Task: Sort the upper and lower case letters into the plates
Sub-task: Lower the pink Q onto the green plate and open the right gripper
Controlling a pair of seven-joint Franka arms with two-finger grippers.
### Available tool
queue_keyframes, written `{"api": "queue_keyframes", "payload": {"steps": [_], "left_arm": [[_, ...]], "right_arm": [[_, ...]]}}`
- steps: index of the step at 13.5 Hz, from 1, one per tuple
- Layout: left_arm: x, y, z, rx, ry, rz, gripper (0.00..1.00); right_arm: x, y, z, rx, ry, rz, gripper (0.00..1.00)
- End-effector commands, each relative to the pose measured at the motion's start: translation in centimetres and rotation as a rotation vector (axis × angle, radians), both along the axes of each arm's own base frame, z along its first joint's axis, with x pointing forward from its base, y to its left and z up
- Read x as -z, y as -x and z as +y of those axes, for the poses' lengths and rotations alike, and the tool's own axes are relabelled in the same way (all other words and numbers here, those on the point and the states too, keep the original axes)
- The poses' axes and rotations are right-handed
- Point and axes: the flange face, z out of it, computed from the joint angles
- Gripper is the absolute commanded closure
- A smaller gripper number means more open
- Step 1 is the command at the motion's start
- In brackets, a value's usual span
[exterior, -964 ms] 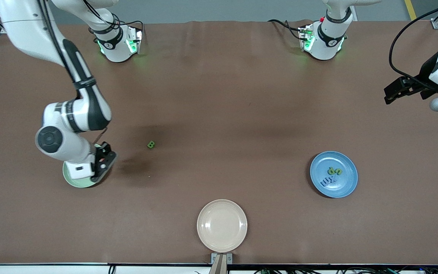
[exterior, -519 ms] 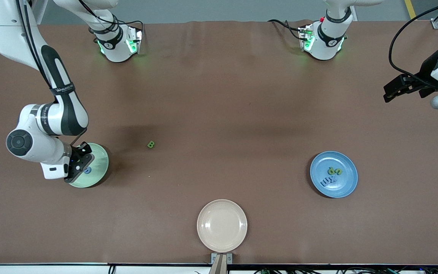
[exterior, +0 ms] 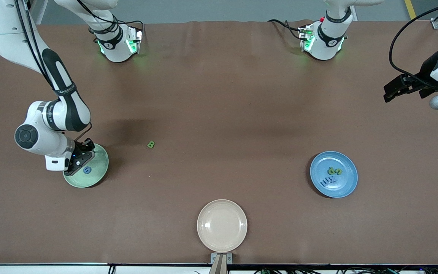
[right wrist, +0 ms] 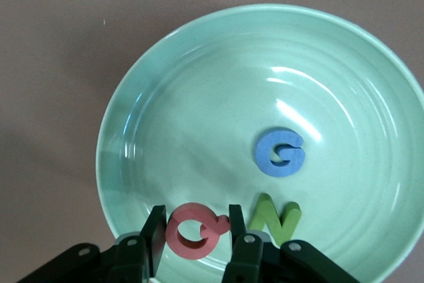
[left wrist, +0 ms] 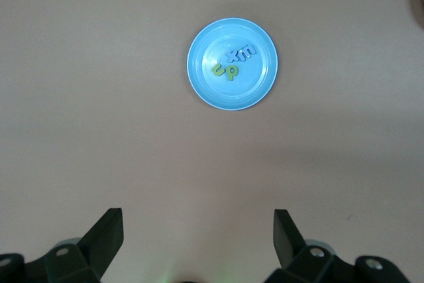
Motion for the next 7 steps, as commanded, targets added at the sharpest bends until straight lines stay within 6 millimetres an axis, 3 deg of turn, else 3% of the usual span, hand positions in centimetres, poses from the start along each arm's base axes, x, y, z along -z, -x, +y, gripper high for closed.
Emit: {"api": "queue_keyframes", "payload": {"steps": [1,3,4,5,7], "left_arm": [[-0.7,1.0,0.3,0.017,0.019,0.002,0.0],[-0.7,1.0,0.2,0.015,0.019,-0.001,0.0],[-0.7,0.9,0.2,0.015,0.019,0.0,0.0],[-0.6,0.8,0.2,0.015,0.019,-0.001,0.0],[-0.6,0.8,0.2,0.015,0.02,-0.004,0.0]], "right_arm": [[0.0,1.4,0.2,0.019,0.001,-0.025,0.72],[0.0,1.4,0.1,0.022,0.001,-0.026,0.68],[-0.3,1.1,0.0,0.031,0.002,-0.026,0.57],[-1.1,0.4,-0.2,0.044,0.004,-0.037,0.43],[-2.8,-0.8,-0.3,0.048,0.007,-0.015,0.0]]}}
